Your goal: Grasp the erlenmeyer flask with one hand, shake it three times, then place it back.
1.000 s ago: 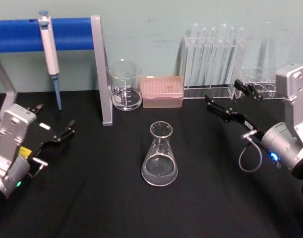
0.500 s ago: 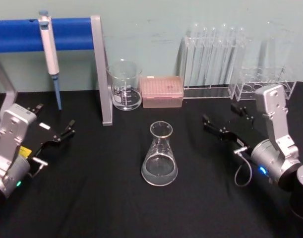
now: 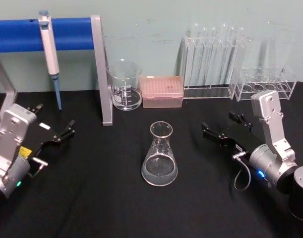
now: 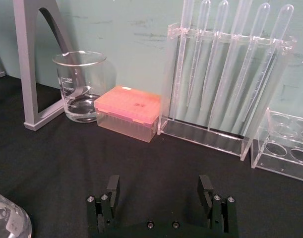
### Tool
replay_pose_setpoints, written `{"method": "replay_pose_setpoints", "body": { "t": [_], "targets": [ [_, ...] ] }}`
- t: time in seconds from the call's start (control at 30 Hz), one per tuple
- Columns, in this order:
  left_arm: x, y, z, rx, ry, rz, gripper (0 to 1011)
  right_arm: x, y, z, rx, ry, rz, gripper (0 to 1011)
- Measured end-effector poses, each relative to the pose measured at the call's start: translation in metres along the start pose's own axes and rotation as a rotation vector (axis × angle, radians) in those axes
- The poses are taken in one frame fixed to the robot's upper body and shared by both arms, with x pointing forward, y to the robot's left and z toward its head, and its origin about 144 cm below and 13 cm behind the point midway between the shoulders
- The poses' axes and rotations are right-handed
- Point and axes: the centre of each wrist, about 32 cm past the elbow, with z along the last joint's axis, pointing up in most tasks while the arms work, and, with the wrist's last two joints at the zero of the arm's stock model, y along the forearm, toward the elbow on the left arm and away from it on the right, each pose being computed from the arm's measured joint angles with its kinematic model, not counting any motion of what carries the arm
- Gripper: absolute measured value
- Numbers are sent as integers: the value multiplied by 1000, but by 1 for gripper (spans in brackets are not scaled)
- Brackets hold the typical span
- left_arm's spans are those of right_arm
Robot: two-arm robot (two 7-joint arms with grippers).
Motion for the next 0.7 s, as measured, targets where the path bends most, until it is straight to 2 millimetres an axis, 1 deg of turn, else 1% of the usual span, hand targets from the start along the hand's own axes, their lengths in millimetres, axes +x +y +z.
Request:
{"method": "replay_pose_setpoints", "body": {
  "t": [0.7],
  "targets": [
    [0, 0, 0, 0, 0, 0, 1001, -1, 0, 1, 2, -3, -4, 1003]
  ]
}}
